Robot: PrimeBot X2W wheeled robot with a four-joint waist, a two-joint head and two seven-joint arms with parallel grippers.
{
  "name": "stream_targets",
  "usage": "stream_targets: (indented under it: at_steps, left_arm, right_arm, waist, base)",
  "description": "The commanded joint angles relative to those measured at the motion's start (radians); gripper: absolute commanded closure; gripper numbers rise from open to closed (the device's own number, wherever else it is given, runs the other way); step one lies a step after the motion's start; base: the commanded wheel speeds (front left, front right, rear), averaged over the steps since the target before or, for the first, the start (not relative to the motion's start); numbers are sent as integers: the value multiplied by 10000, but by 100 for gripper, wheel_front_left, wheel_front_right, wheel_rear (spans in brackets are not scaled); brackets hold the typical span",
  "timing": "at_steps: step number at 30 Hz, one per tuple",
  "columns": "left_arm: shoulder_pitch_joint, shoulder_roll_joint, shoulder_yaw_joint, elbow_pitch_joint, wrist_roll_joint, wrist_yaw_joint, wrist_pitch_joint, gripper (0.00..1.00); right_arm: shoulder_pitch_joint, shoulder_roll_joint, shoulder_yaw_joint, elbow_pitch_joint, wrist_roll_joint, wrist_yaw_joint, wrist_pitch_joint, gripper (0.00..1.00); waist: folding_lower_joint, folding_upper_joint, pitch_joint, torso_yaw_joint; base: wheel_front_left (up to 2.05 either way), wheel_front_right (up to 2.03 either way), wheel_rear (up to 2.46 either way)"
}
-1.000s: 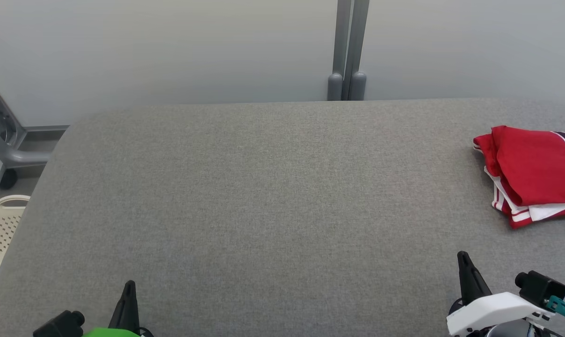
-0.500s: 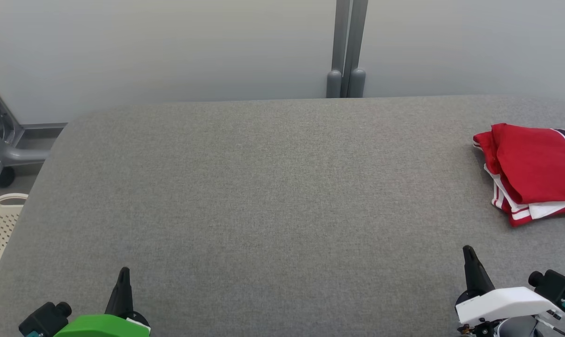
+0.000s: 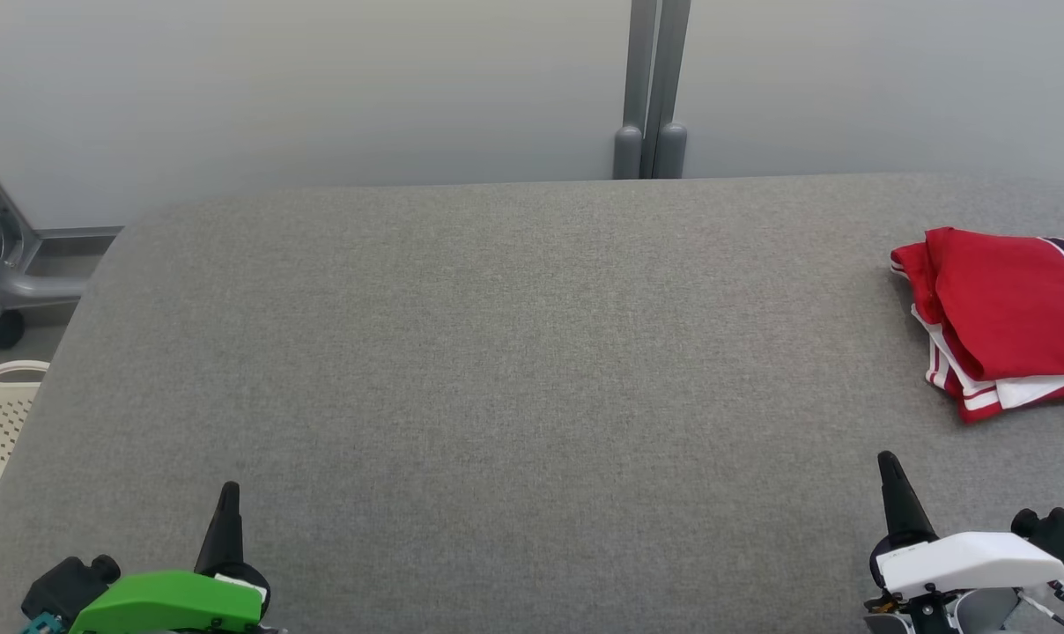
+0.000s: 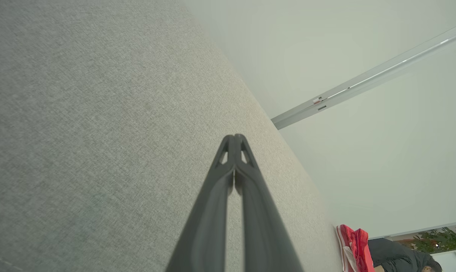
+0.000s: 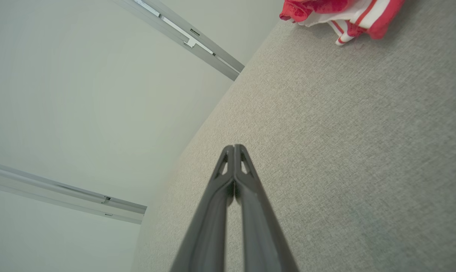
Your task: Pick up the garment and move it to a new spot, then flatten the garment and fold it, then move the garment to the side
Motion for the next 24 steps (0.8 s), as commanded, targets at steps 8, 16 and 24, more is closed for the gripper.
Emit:
stream_targets:
  at_steps: [8, 16, 24]
  left_arm:
    - [-456, 0, 161, -197, -992, -29, 314, 100]
    - [-589, -18, 266, -262, -1740, -34, 567, 100]
    - [-707, -37, 356, -317, -2461, -38, 806, 100]
  right_arm:
    - [-218, -62, -89, -324, 1082, -1, 227, 100]
    - [-230, -66, -136, -478, 1937, 0, 408, 100]
    - [-239, -70, -182, -617, 2739, -1, 571, 100]
  waist:
    - [0, 0, 49, -16]
    - [0, 0, 98, -32]
    - [0, 0, 146, -47]
  base:
    - [0, 0, 0]
    - [0, 0, 0]
    - [0, 0, 0]
